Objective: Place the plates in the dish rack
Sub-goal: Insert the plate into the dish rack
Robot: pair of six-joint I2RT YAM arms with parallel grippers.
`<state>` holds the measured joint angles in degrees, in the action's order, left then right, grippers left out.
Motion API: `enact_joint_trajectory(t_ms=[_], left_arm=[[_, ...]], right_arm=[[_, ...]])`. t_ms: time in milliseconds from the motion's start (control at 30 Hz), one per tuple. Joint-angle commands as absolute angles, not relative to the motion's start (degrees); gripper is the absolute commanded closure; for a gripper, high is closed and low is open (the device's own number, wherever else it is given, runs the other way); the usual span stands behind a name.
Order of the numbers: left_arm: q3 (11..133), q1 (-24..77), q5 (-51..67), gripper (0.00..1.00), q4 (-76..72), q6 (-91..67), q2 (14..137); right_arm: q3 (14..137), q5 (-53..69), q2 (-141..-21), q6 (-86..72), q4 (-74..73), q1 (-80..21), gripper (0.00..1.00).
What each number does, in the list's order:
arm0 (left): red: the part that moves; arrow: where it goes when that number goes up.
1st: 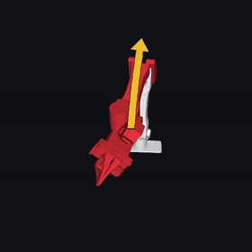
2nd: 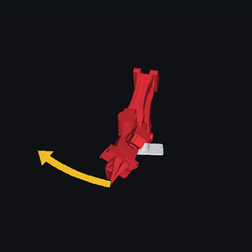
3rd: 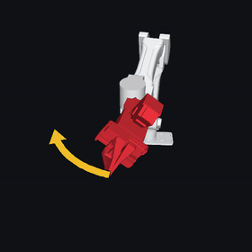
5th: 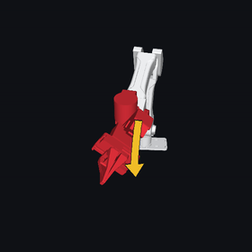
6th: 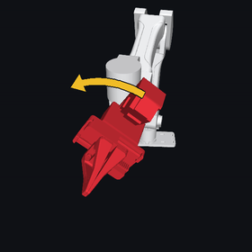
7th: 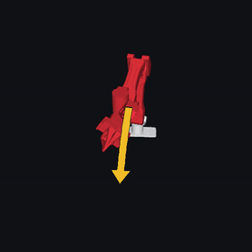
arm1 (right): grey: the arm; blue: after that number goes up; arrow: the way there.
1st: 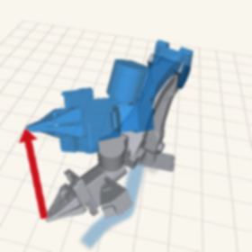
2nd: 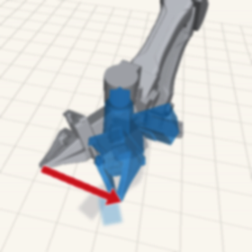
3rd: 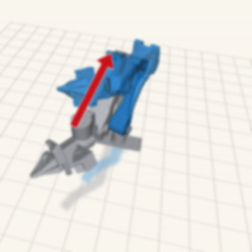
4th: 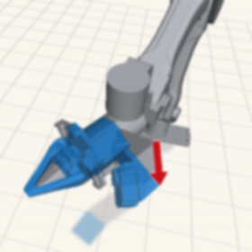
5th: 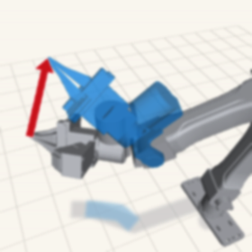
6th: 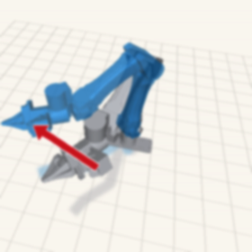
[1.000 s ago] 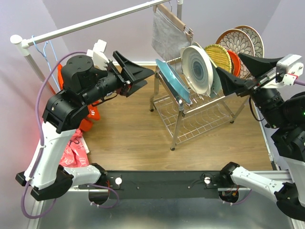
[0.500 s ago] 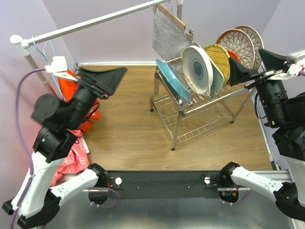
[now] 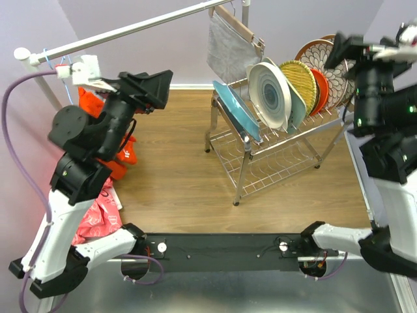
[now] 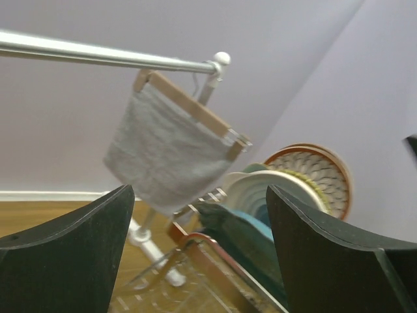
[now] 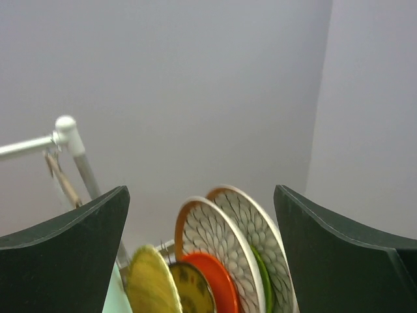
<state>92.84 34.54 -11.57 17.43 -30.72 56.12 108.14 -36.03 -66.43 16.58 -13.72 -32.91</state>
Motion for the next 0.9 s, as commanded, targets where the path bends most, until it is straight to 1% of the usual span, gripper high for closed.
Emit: enact_joint_trajectory(t_ms=[0, 33, 67, 333, 433, 500, 633, 733, 867], left_arm=[[93.86, 34.37, -18.19, 0.09, 18.72, -20.05, 59.05], [94.65, 34.28, -20.02, 0.09, 19.59, -19.26, 59.50], [94.83, 34.28, -20.91, 0.09, 19.69, -18.47, 59.76], [94.05, 34.28, -22.50, 0.09, 21.62, -13.28, 61.35], [93.43, 34.28, -22.50, 0.09, 22.67, -12.31, 62.05], [92.90, 34.28, -22.41, 0.09, 22.50, -11.95, 62.14], [91.67, 34.28, -22.85, 0.08, 21.45, -12.21, 62.23], [91.15, 34.28, -24.17, 0.07, 21.18, -12.66, 61.88], [89.83, 34.10, -25.49, 0.07, 20.30, -13.53, 61.00]], right_arm=[[122.83, -39.46, -79.32, 16.00, -15.63, -32.70, 0.00], [127.66, -40.42, -81.11, 15.04, -17.38, -32.70, 0.00], [129.18, -40.69, -82.25, 15.12, -17.84, -32.78, 0.00], [129.64, -42.89, -84.81, 12.83, -17.41, -32.70, 0.00], [130.08, -45.60, -84.99, 13.88, -16.26, -32.70, 0.00], [128.42, -47.71, -84.73, 15.37, -15.30, -32.70, 0.00], [124.12, -54.39, -83.59, 20.81, -8.73, -32.70, 0.00], [120.43, -55.37, -81.23, 23.45, -4.25, -32.70, 0.00], [118.40, -57.13, -79.72, 27.06, -0.53, -32.43, 0.00]])
